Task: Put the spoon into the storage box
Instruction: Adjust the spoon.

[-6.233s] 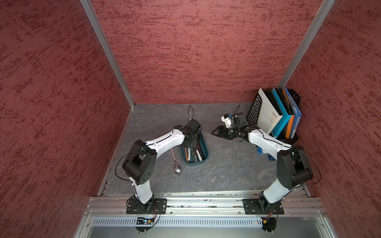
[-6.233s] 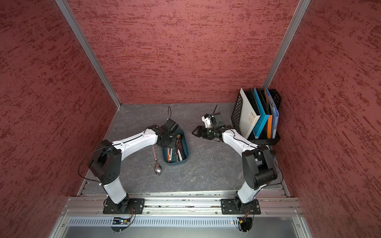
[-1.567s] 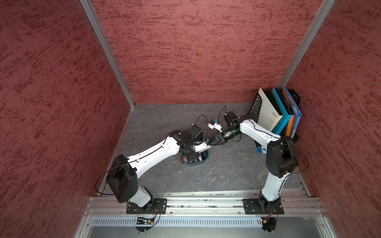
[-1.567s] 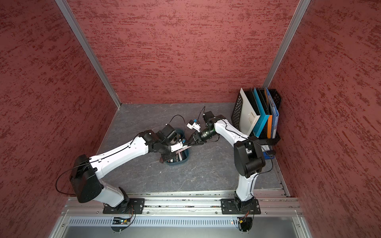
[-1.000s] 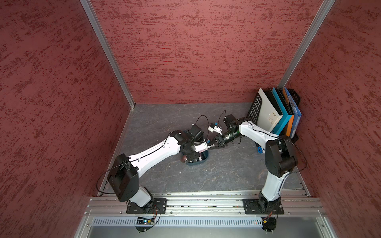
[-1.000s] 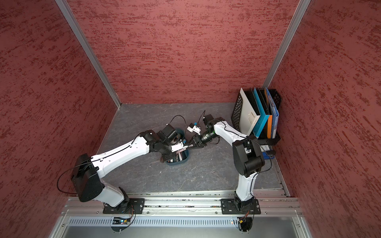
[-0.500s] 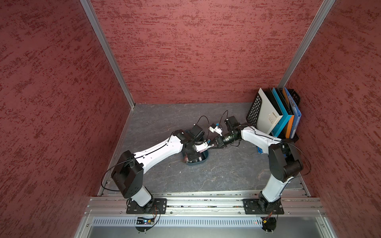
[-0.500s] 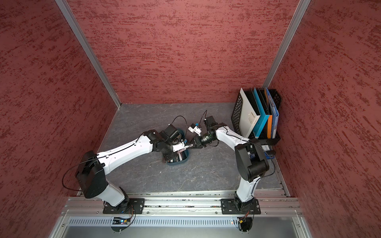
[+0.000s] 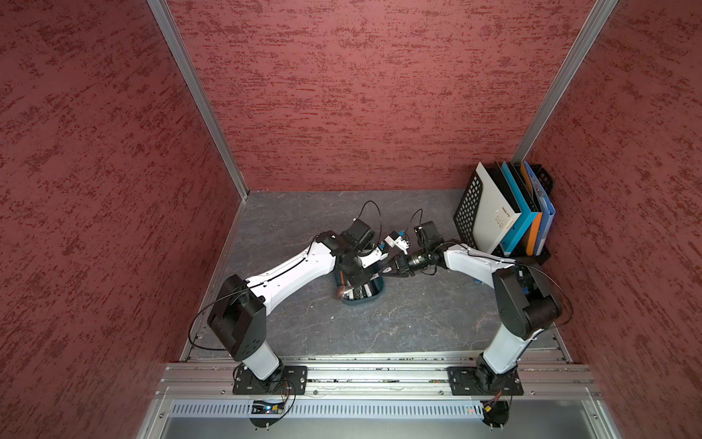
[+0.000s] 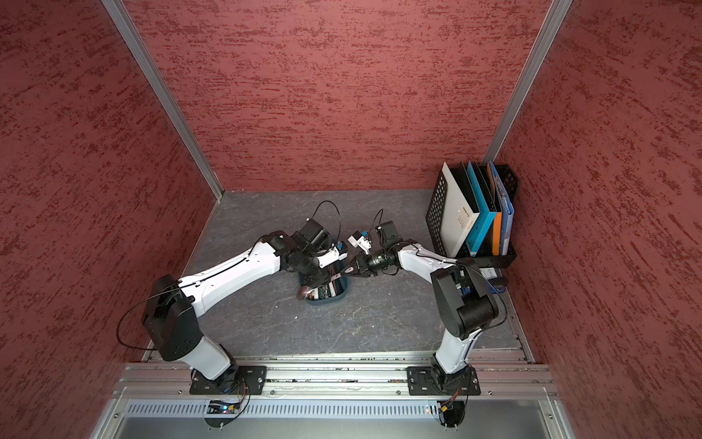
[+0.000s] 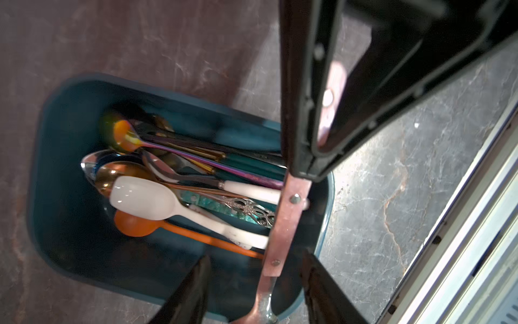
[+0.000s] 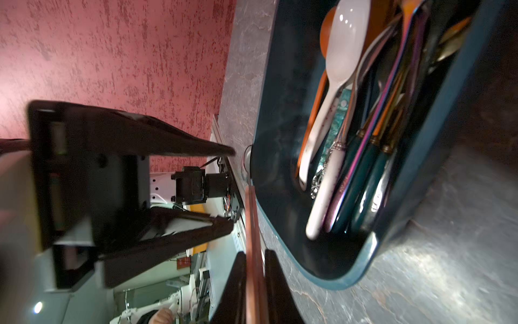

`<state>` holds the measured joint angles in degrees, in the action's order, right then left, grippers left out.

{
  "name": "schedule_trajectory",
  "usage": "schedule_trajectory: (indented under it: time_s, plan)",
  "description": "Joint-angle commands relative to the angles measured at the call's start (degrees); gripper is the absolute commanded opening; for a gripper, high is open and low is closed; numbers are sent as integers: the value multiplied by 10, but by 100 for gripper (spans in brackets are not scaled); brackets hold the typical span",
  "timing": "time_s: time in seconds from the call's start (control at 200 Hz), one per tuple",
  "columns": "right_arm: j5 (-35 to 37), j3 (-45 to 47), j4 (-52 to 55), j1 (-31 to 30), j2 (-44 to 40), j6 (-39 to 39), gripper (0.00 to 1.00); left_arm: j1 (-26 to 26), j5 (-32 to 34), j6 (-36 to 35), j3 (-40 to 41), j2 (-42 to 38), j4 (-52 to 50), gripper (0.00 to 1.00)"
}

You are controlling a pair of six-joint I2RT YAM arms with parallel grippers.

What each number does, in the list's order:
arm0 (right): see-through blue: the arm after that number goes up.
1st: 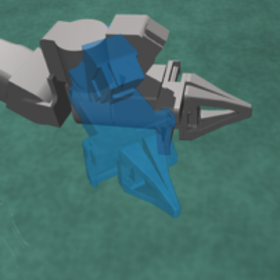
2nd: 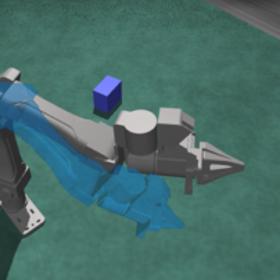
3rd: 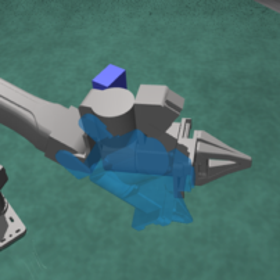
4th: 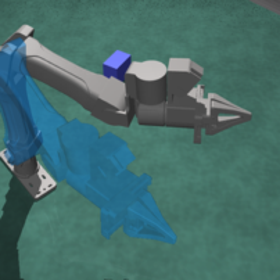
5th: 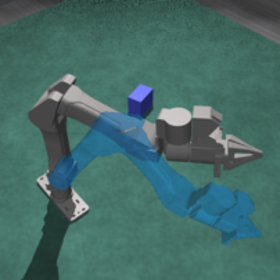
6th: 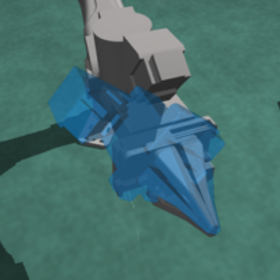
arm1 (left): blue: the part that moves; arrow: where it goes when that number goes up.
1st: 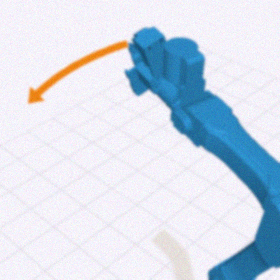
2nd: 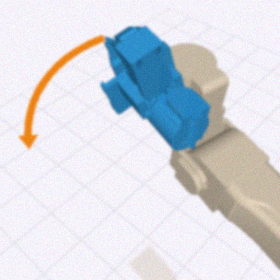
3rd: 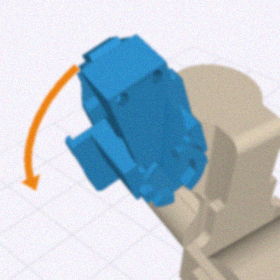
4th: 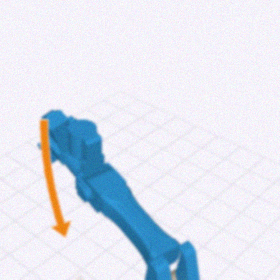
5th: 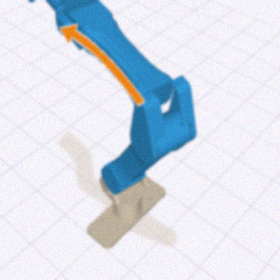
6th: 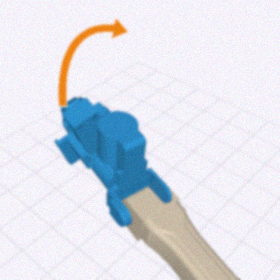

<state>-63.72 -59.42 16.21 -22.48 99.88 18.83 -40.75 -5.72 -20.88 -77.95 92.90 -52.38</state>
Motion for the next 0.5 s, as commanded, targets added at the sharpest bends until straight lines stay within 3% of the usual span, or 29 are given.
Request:
schedule_trajectory:
  time_s: [0.0, 0.23, 0.491]
  plan:
    - [71, 13, -130, 5, -27, 68, 0, 18, -5, 70, -29, -15, 12, 63]
    - [84, 15, -201, 13, -26, 124, 0, 62, 9, 230, -96, 3, -52, 65]
    - [134, 30, -287, 17, -35, 161, 0, 93, -80, 563, -105, 16, -72, 64]
